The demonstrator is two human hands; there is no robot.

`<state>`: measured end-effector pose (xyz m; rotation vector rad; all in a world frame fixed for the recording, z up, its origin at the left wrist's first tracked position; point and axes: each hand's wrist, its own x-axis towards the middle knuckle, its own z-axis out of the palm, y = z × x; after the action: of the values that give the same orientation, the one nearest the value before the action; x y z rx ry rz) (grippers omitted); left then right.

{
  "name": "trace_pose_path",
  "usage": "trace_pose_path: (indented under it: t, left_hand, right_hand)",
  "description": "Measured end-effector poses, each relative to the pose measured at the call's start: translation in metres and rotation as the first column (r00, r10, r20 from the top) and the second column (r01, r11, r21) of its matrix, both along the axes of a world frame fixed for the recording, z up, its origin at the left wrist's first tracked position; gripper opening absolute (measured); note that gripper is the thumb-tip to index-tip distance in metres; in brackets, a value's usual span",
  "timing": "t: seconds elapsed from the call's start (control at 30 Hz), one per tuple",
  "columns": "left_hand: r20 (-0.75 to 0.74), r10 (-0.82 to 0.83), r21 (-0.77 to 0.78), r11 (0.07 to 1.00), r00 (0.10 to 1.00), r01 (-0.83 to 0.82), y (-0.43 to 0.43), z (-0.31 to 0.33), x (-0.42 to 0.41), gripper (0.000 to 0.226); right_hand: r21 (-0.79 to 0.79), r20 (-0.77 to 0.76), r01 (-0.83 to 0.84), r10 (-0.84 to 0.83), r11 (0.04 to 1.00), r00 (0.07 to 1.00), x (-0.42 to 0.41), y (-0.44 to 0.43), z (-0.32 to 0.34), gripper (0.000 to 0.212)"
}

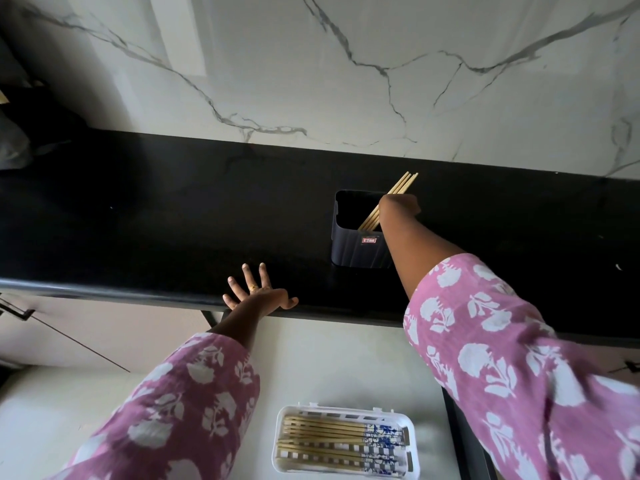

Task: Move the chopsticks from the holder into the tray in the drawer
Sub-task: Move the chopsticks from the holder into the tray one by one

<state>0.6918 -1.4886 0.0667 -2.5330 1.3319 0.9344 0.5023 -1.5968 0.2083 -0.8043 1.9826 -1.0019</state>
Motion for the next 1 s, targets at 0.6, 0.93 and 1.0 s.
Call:
trace_pose_path:
  t: [0.6,0.93,1.0]
  left_hand:
    - [-0.034,-0.014,-0.052,0.999,0.999,0.012,0.006,0.005,0.000,0.098]
    - [-0.067,-0.011,-0.064,0.998,0.998,0.007,0.016,0.020,-0.003,0.098]
    - [-0.068,-0.013,-0.070,0.998,0.998,0.008,0.018,0.022,-0.003,0.098]
  right_hand:
    - [-0.210,-0.216,0.115,-0.161,0.971,0.963,-0.026,0.002,0.035,0.028]
    - [-0.393,0.136,0.180,-0.137,0.902,0.981,-0.060,0.029,0.061,0.021]
    - [-0.454,0.278,0.141,-0.010,0.880,0.960,-0.057,0.047,0.061,0.005]
